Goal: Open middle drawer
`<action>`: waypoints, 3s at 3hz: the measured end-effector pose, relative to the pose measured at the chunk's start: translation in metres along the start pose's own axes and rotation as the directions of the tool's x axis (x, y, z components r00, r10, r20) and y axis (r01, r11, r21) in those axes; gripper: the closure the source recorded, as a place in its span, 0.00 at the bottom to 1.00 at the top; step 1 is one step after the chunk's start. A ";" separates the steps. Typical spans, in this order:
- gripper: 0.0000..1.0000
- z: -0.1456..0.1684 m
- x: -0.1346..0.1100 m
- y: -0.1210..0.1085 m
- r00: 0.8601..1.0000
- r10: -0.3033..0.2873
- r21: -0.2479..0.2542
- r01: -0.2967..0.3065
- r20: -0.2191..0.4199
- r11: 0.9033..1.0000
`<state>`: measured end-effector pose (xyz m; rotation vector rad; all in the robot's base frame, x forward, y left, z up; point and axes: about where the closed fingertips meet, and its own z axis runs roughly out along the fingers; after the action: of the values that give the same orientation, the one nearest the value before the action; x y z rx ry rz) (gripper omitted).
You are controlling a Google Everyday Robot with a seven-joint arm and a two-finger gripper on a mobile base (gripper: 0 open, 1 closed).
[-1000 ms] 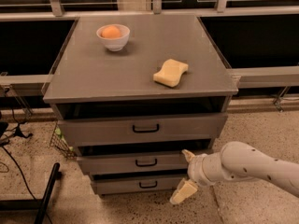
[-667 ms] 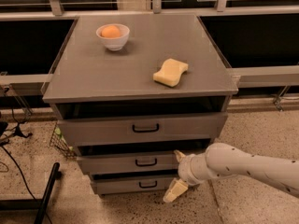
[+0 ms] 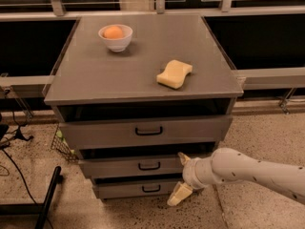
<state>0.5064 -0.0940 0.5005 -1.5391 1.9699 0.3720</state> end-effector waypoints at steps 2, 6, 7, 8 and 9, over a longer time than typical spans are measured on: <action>0.00 0.009 0.006 -0.021 0.997 -0.060 0.058 0.058 0.049 0.997; 0.00 0.062 0.021 -0.080 0.999 -0.054 0.028 0.054 -0.007 0.998; 0.00 0.073 0.030 -0.083 0.999 -0.020 -0.005 0.020 -0.035 1.000; 0.00 0.080 0.036 -0.082 0.998 0.010 -0.038 -0.013 -0.059 0.999; 0.00 0.084 0.040 -0.074 0.996 0.033 -0.080 -0.039 -0.080 0.996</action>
Offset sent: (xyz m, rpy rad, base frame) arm 0.0406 -0.0120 -0.0099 0.0321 -0.1531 0.0220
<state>0.5946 -0.0997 0.4211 -1.5930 2.0689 0.4170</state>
